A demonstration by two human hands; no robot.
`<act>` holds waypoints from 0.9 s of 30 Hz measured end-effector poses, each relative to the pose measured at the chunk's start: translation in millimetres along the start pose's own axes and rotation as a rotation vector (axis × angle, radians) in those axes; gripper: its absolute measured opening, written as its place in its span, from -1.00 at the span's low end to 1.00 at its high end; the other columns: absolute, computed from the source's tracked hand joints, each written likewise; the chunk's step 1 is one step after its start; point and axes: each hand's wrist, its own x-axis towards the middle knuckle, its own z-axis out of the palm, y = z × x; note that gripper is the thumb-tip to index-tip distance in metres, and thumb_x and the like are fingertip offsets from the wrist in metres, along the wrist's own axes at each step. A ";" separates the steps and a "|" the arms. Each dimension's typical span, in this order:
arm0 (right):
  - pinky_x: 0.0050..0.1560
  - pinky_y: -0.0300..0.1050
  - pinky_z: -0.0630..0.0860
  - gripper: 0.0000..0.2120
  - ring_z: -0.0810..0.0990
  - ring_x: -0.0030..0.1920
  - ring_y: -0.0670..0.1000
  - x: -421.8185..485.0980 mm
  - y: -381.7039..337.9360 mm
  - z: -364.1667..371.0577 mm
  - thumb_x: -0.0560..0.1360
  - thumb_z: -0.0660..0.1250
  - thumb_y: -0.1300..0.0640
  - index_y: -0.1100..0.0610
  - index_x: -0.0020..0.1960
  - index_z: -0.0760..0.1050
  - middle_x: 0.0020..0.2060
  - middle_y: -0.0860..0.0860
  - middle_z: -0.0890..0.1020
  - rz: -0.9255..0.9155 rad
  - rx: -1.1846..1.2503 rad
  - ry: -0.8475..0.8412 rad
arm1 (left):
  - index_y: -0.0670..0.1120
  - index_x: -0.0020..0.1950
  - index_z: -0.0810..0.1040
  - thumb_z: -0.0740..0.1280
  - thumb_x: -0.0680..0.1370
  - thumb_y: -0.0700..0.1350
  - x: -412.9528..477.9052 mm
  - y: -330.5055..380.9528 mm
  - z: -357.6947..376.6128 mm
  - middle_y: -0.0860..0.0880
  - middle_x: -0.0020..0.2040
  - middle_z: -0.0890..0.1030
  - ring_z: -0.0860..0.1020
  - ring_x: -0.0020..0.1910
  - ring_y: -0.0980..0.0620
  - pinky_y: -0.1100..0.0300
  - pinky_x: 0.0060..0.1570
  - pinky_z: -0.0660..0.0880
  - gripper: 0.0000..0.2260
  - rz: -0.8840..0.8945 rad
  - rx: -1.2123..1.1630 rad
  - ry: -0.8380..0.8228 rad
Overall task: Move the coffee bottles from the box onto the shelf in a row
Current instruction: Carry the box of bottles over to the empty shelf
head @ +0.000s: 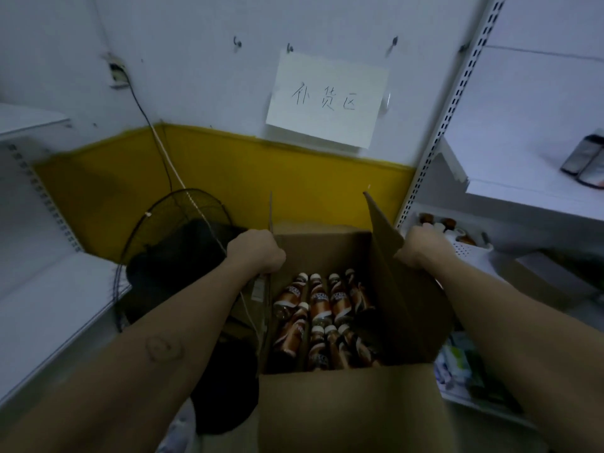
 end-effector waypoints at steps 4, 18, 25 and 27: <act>-0.26 -0.09 0.43 -0.85 0.53 -0.18 0.09 -61.9 2.3 13.6 0.46 0.34 0.08 0.15 -0.13 0.45 -0.20 0.09 0.53 0.024 -0.005 -0.004 | -0.13 -0.21 0.52 0.20 0.51 -0.03 -57.5 -25.5 13.1 -0.09 -0.27 0.55 0.52 -0.33 -0.06 0.16 -0.35 0.45 -0.79 0.010 -0.005 0.028; -0.14 -0.05 0.52 -0.87 0.56 -0.12 0.07 -190.5 14.5 73.7 0.51 0.33 0.05 0.11 -0.09 0.45 -0.19 0.05 0.54 -0.150 -0.085 -0.228 | -0.10 -0.23 0.51 0.20 0.49 -0.05 -242.2 -75.8 95.4 -0.08 -0.23 0.56 0.55 -0.26 -0.03 0.14 -0.23 0.52 -0.81 -0.211 -0.101 -0.221; -0.04 0.01 0.55 -0.91 0.57 -0.07 0.10 -252.8 6.6 112.2 0.55 0.29 0.10 0.13 -0.05 0.46 -0.10 0.09 0.56 -0.338 -0.170 -0.336 | -0.15 -0.31 0.56 0.23 0.47 -0.10 -353.4 -108.1 136.8 -0.05 -0.44 0.55 0.51 -0.48 0.02 0.23 -0.49 0.40 -0.78 -0.474 -0.258 -0.258; -0.19 -0.06 0.49 -0.88 0.55 -0.12 0.09 -271.0 -13.7 119.8 0.54 0.31 0.10 0.13 -0.12 0.44 -0.16 0.09 0.54 -0.427 -0.196 -0.333 | -0.18 -0.37 0.54 0.22 0.45 -0.12 -390.9 -121.6 142.3 -0.03 -0.61 0.51 0.48 -0.62 0.04 0.27 -0.57 0.38 -0.76 -0.567 -0.303 -0.268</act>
